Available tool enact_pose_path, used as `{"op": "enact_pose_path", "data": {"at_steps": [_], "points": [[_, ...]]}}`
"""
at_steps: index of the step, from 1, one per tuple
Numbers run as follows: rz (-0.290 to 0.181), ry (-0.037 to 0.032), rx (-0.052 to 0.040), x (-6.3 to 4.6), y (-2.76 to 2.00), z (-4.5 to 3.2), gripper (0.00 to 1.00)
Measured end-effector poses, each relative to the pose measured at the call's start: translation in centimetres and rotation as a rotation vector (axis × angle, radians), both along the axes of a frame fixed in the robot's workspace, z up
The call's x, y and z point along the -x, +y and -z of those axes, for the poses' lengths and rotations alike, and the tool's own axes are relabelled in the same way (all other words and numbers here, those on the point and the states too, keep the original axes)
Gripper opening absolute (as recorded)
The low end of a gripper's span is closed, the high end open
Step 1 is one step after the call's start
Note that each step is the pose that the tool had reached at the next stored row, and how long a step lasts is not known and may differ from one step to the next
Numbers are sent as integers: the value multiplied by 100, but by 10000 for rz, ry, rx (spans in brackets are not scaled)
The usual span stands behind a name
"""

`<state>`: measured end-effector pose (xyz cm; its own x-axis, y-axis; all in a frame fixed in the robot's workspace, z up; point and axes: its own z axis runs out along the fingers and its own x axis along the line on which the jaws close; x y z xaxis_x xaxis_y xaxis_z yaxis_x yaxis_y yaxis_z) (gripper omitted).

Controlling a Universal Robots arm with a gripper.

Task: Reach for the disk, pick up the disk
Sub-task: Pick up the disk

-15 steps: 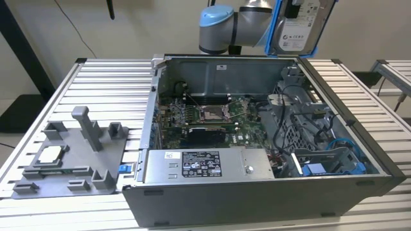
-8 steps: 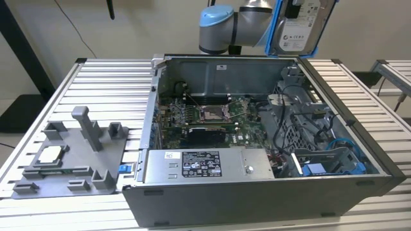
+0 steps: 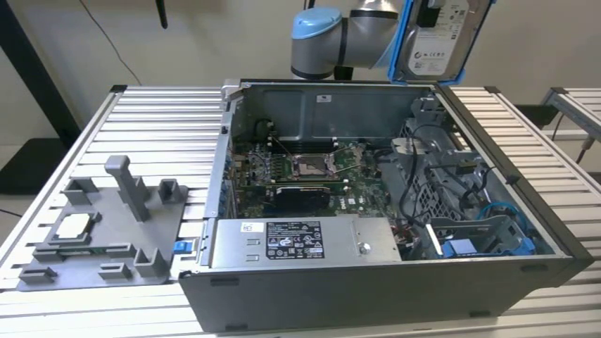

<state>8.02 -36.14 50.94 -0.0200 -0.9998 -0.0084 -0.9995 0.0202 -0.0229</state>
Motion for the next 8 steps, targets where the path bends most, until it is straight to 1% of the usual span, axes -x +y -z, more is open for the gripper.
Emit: {"op": "enact_pose_path", "data": {"at_steps": [5,8], "points": [[0,0,0,0,-16,0,0],[0,1,0,0,-44,0,0]]}}
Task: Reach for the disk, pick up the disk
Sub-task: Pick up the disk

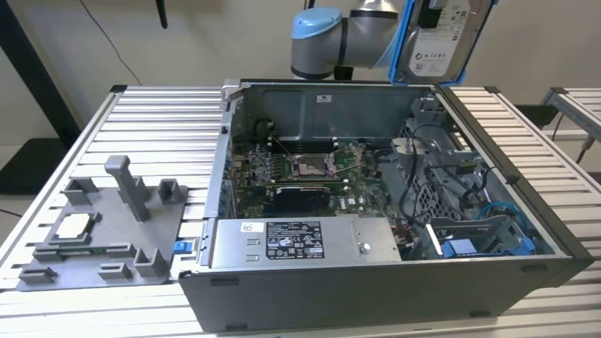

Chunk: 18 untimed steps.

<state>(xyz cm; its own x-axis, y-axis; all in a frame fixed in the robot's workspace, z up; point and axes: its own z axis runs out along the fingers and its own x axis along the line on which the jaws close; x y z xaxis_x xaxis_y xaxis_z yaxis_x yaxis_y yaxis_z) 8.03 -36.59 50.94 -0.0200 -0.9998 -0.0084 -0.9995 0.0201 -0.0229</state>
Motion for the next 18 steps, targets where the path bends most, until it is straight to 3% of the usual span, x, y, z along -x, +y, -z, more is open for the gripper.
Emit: {"op": "enact_pose_path", "data": {"at_steps": [18], "points": [[1,15,0,-3,-231,0,0]]}}
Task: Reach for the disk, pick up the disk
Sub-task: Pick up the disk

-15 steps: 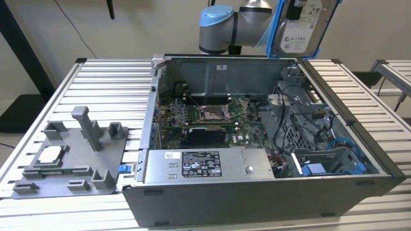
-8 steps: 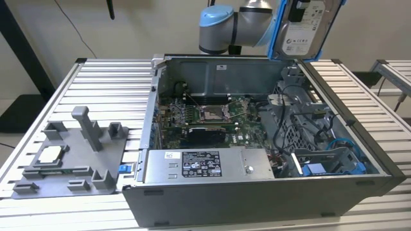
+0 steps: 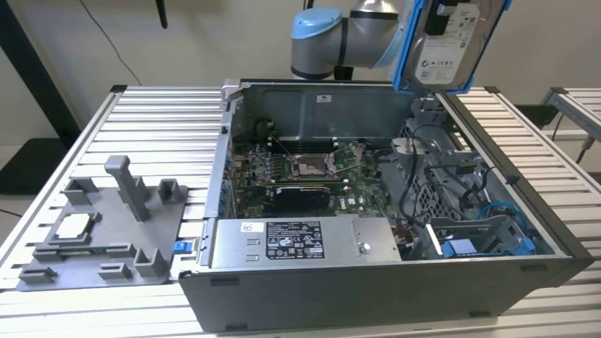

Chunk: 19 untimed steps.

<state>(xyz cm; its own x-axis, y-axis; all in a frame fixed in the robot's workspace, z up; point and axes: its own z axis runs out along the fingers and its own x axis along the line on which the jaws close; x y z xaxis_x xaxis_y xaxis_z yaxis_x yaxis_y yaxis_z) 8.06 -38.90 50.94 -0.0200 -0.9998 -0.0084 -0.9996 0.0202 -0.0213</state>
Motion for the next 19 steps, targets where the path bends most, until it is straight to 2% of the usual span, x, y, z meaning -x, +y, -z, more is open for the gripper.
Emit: {"op": "enact_pose_path", "data": {"at_steps": [6,19], "points": [[0,4,0,-1,-93,0,0],[0,50,1,-22,-362,0,0]]}}
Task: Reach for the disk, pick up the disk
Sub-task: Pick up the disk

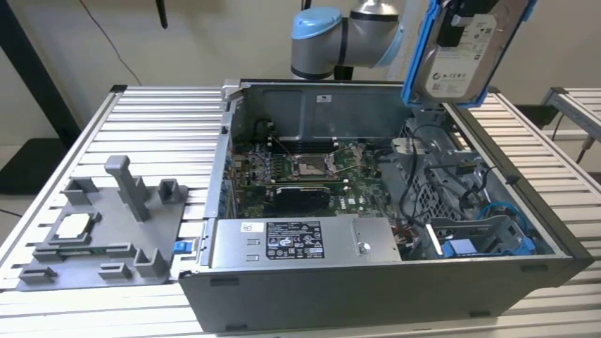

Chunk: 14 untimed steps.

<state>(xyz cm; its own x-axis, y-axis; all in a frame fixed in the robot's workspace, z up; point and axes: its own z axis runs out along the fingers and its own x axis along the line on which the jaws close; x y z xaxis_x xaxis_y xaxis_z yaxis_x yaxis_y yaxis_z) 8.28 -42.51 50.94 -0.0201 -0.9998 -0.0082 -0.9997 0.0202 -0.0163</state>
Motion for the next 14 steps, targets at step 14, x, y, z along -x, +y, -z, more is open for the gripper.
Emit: {"op": "enact_pose_path", "data": {"at_steps": [14], "points": [[0,61,0,-29,-265,0,0]]}}
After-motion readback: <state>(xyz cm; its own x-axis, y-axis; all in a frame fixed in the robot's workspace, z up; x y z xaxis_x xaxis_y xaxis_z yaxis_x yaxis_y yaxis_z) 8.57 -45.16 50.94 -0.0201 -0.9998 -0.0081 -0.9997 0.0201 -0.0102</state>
